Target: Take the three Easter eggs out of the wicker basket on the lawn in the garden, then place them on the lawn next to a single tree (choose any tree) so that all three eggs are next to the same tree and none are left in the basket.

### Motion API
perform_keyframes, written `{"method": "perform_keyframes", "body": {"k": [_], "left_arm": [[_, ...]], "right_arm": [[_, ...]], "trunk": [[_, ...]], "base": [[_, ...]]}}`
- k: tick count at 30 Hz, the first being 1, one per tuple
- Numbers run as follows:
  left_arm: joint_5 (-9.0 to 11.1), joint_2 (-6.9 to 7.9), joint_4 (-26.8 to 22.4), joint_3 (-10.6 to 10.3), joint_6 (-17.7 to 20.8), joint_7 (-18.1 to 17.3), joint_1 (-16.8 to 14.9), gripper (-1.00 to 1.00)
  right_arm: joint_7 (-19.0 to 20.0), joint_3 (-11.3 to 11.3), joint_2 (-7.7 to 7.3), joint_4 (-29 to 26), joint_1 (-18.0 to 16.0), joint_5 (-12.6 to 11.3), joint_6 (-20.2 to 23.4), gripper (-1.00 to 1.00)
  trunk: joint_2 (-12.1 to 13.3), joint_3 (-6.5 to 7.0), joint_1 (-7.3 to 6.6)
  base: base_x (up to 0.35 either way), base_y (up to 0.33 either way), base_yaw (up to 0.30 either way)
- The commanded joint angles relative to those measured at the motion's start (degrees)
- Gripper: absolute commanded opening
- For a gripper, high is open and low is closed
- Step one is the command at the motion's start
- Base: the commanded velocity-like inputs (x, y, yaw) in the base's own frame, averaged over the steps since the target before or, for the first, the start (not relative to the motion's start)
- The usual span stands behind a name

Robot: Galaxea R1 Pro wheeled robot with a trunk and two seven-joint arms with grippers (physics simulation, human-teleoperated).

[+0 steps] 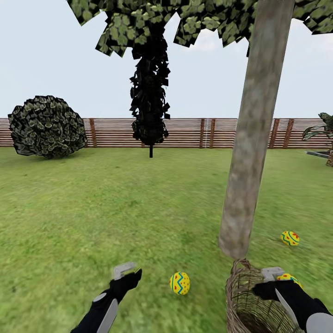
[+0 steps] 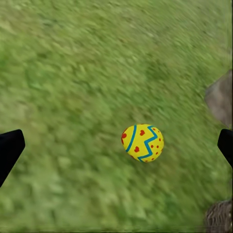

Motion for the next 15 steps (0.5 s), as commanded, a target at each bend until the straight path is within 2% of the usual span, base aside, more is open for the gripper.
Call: {"method": "perform_keyframes", "body": {"k": [1, 3, 5, 9, 12, 15], "left_arm": [[0.6, -0.21, -0.1, -1.2, 0.9, -0.1, 0.0, 1.00], [0.6, -0.42, -0.1, -4.6, 3.4, 0.2, 0.0, 1.00], [0.7, -0.49, -0.1, -5.9, 5.7, 0.2, 0.0, 1.00], [0.9, -0.52, -0.1, -6.4, 6.9, 0.4, 0.0, 1.00], [1.1, -0.50, -0.1, -6.4, 7.1, 0.3, 0.0, 1.00], [1.2, -0.30, -0.1, -6.2, 7.2, 0.3, 0.0, 1.00]], "right_arm": [[0.3, 0.1, -0.22, -0.1, 0.0, 0.3, 0.3, 1.00], [0.4, 0.0, -0.84, -0.1, 0.0, 0.3, 0.5, 1.00], [0.5, 0.0, -1.61, -0.2, 0.0, 0.3, 0.7, 1.00], [0.5, 0.1, -3.50, 0.3, 0.0, 0.2, 0.6, 1.00], [0.8, 0.1, -5.66, 2.2, 0.0, 0.0, 0.2, 1.00], [0.9, 0.1, -6.97, 4.4, 0.0, -1.5, -0.1, 1.00]], "trunk": [[0.4, 0.13, -0.23], [1.2, 0.52, -0.67], [2.0, 0.92, -1.11], [3.6, 1.75, -1.99], [4.8, 2.46, -2.65], [6.0, 3.19, -3.31]], "base": [[0.000, 0.000, 0.000], [0.000, 0.000, 0.000], [0.000, 0.000, 0.000], [0.000, 0.000, 0.000], [0.000, 0.000, 0.000], [0.000, 0.000, 0.000]]}}
